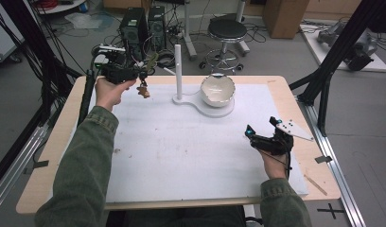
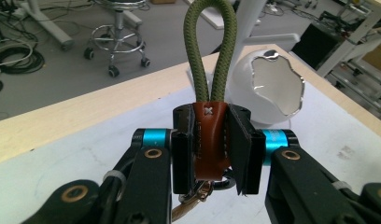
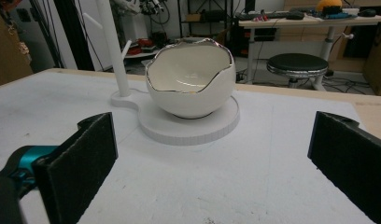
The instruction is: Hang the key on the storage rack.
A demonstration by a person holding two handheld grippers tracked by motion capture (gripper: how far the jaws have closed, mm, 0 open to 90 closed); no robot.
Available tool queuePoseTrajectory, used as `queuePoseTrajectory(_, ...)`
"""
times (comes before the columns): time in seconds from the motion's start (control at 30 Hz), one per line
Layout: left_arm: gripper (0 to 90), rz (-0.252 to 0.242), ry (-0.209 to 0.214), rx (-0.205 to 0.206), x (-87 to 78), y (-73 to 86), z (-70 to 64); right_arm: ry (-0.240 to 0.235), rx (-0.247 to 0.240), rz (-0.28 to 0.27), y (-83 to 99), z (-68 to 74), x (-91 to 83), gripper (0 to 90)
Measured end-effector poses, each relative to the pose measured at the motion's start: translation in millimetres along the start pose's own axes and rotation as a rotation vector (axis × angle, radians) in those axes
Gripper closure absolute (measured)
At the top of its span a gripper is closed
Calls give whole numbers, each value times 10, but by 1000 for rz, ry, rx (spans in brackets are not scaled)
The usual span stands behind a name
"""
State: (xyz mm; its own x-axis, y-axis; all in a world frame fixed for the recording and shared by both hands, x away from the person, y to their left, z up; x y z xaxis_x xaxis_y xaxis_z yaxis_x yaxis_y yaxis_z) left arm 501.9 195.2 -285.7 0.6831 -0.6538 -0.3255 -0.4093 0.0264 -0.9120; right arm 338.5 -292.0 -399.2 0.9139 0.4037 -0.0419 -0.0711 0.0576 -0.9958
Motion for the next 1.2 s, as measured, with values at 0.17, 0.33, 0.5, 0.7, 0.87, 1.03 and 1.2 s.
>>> queuePoseTrajectory(0.17,720,23,14,8,129,-16,-75,0,-1,-5,-4,-9,-8,5)
queuePoseTrajectory(0.33,720,43,10,-6,266,13,-92,0,5,-7,-7,-16,-18,4)
queuePoseTrajectory(0.5,720,59,3,-19,376,55,-58,-2,10,-5,-8,-22,-20,4)
queuePoseTrajectory(0.7,720,67,-22,-45,478,123,-8,-4,10,-5,-6,-24,-19,4)
queuePoseTrajectory(0.87,720,74,-22,-55,528,177,41,-6,10,-4,-6,-28,-20,4)
queuePoseTrajectory(1.03,719,82,-28,-69,566,233,74,-8,5,-2,-3,-32,-17,4)
queuePoseTrajectory(1.2,720,90,-30,-76,603,260,78,-8,4,0,0,-32,-11,4)
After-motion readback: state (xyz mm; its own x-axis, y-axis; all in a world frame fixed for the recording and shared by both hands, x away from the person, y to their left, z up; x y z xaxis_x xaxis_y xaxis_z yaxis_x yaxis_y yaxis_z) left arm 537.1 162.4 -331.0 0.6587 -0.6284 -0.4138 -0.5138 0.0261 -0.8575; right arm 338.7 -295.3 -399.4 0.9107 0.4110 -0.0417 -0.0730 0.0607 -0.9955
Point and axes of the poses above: each handheld gripper's, and its own axes: x roughly forward along the jaws, y roughly out of its underside, z roughly to its left, the point moved 1 cm from there along x, roughly forward along the jaws, and after that the axes turned 9 degrees about -z, right-handed, at the moved point
